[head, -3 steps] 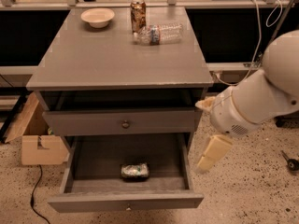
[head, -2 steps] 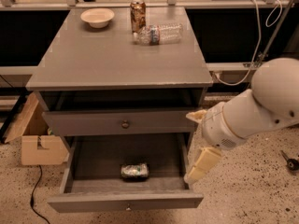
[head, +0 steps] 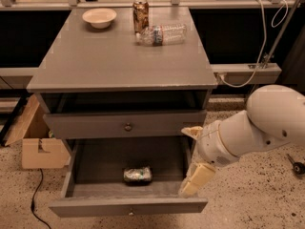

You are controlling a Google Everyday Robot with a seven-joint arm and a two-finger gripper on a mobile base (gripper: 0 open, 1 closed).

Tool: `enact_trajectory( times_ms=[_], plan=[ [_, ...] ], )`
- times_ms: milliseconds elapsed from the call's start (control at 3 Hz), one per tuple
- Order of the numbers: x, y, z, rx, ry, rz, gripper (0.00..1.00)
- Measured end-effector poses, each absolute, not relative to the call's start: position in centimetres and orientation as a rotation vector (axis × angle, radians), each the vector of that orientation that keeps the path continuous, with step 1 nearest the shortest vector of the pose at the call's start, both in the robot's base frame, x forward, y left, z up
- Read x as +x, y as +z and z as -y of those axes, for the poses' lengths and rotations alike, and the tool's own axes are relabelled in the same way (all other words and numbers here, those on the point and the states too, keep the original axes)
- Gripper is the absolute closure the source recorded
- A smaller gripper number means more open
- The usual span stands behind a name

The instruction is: Pick 7up can from middle drawer and place on counter

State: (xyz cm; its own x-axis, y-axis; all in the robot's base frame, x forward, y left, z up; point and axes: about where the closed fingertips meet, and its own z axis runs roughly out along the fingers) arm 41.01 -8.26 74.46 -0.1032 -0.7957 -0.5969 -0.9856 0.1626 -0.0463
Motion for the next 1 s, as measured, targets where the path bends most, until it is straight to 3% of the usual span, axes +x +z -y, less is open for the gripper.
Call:
enact_trajectory(
  times_ms=[1000],
  plan=[
    [45.3, 57.8, 4.8, -1.646, 0.576, -1.979, 0.00]
  ],
)
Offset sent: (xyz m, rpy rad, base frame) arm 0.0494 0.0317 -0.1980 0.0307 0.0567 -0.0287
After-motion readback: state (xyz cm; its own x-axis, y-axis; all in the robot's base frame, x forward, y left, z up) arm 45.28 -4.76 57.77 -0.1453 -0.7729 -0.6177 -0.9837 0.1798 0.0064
